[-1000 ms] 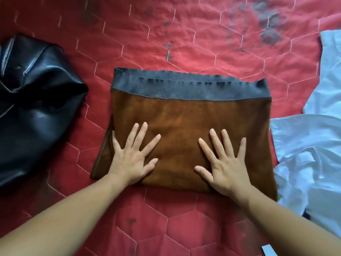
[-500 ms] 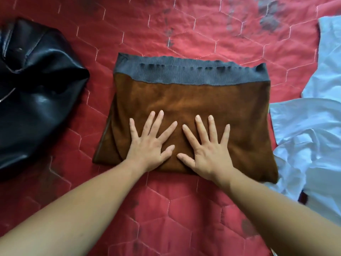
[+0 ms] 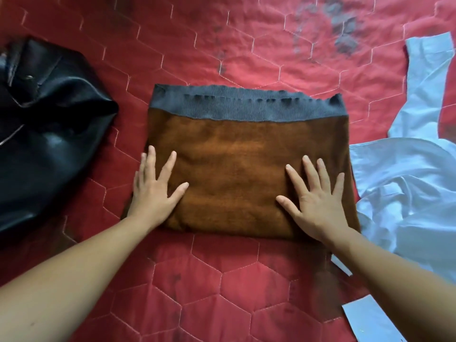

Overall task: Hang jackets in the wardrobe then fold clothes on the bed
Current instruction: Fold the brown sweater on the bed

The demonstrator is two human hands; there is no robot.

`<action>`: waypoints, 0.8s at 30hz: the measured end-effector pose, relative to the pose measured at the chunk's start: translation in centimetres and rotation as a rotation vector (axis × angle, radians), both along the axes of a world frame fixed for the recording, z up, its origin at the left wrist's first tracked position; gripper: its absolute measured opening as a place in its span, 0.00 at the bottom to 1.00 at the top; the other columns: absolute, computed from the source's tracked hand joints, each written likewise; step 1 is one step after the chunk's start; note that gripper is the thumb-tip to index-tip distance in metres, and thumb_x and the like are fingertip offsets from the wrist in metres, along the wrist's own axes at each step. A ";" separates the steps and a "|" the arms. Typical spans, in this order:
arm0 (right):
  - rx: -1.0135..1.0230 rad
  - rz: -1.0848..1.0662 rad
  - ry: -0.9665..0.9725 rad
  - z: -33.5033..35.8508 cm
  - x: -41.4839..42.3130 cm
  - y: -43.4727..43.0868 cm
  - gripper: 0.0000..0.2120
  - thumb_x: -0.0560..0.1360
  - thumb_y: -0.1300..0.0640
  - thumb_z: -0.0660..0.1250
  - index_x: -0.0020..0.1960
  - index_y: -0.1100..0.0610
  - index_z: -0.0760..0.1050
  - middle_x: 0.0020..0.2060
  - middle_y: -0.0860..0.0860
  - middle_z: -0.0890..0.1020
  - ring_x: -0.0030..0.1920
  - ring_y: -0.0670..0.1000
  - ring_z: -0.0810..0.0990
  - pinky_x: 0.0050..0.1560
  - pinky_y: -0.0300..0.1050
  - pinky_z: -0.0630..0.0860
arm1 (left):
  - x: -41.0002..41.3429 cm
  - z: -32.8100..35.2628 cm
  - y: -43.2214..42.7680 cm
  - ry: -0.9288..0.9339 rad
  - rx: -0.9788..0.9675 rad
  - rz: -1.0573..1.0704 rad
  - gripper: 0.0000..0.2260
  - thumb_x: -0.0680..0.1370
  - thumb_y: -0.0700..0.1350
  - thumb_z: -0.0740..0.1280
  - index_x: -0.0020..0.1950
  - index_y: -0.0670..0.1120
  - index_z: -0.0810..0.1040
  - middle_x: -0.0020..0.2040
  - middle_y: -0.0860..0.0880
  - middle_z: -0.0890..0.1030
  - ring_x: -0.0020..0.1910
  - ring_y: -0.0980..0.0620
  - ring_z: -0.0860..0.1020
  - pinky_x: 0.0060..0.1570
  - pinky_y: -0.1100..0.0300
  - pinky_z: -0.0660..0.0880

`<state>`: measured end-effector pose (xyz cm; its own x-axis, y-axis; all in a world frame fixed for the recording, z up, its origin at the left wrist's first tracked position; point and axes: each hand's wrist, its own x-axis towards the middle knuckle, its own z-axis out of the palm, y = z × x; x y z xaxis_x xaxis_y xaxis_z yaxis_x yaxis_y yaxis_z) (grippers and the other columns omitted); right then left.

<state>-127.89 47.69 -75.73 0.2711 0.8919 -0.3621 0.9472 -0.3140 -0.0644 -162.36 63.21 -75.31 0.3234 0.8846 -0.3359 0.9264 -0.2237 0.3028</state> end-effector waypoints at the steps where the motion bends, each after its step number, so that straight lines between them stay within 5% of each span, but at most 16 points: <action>1: 0.026 -0.041 0.001 0.1 0.6 0.1 0.38 0.77 0.25 0.43 0.82 0.39 0.46 0.83 0.51 0.43 0.82 0.57 0.38 0.75 0.75 0.47 | -0.2 0.3 0.4 -0.088 0.012 0.127 0.38 0.78 0.60 0.68 0.82 0.59 0.50 0.82 0.43 0.44 0.81 0.42 0.47 0.79 0.44 0.51; 6: -0.084 -0.089 -0.006 0.2 2.0 1.0 0.41 0.75 0.23 0.46 0.82 0.41 0.42 0.82 0.55 0.41 0.81 0.59 0.36 0.75 0.75 0.47 | -0.2 2.7 3.9 -0.280 -0.249 0.623 0.41 0.69 0.55 0.80 0.76 0.49 0.65 0.63 0.45 0.77 0.59 0.49 0.77 0.62 0.56 0.72; 9: 0.010 -0.095 -0.037 1.3 0.7 1.8 0.39 0.77 0.32 0.61 0.81 0.48 0.55 0.80 0.62 0.54 0.81 0.63 0.48 0.75 0.73 0.46 | -0.7 3.6 6.4 -0.350 -0.662 0.705 0.47 0.52 0.58 0.86 0.67 0.49 0.74 0.56 0.45 0.85 0.54 0.46 0.84 0.62 0.48 0.78; 11: 0.123 -0.024 0.060 2.1 -0.5 1.9 0.36 0.73 0.45 0.72 0.77 0.52 0.66 0.76 0.63 0.64 0.77 0.65 0.60 0.76 0.69 0.57 | -0.8 4.4 7.6 -0.388 -0.881 0.684 0.49 0.49 0.56 0.87 0.67 0.47 0.75 0.56 0.43 0.85 0.55 0.42 0.84 0.63 0.43 0.77; 14: 0.178 -0.065 0.389 3.8 -2.4 2.5 0.29 0.76 0.46 0.70 0.74 0.53 0.71 0.68 0.57 0.74 0.68 0.59 0.72 0.67 0.59 0.72 | 2.5 8.3 7.9 -0.396 -0.937 0.563 0.43 0.57 0.52 0.86 0.68 0.45 0.75 0.57 0.42 0.85 0.56 0.41 0.84 0.63 0.43 0.77; 17: 0.130 -0.471 0.922 8.2 -3.7 4.8 0.24 0.81 0.36 0.60 0.67 0.50 0.77 0.58 0.46 0.81 0.59 0.46 0.78 0.61 0.44 0.74 | 10.2 13.0 5.6 -0.455 -0.810 0.300 0.23 0.71 0.42 0.77 0.64 0.45 0.77 0.55 0.49 0.86 0.57 0.48 0.83 0.61 0.52 0.77; 19: 0.123 -0.796 1.349 10.8 -3.0 6.2 0.30 0.75 0.30 0.57 0.62 0.51 0.79 0.48 0.47 0.84 0.46 0.45 0.81 0.45 0.40 0.77 | 16.3 14.5 3.0 -0.497 -0.730 0.180 0.25 0.70 0.41 0.76 0.66 0.47 0.75 0.56 0.50 0.85 0.57 0.53 0.82 0.62 0.55 0.77; 21: 0.117 -0.962 1.674 11.6 -0.7 6.6 0.40 0.69 0.26 0.60 0.65 0.56 0.79 0.49 0.56 0.84 0.45 0.52 0.82 0.44 0.45 0.81 | 21.8 14.2 0.1 -0.542 -0.656 0.139 0.33 0.69 0.47 0.72 0.73 0.50 0.68 0.60 0.50 0.83 0.54 0.54 0.82 0.56 0.56 0.79; 24: 0.165 -1.006 1.536 10.5 4.5 5.1 0.37 0.69 0.28 0.70 0.63 0.57 0.80 0.53 0.57 0.86 0.50 0.53 0.85 0.53 0.50 0.83 | 28.4 12.0 -4.8 -0.487 -0.773 0.178 0.33 0.76 0.48 0.66 0.80 0.54 0.57 0.58 0.42 0.82 0.37 0.51 0.81 0.30 0.60 0.78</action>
<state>-123.37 52.79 -65.26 0.2151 0.6688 -0.7116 -0.4881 -0.5575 -0.6715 -133.95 58.45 -63.30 0.4651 0.5215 -0.7153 0.6592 0.3353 0.6731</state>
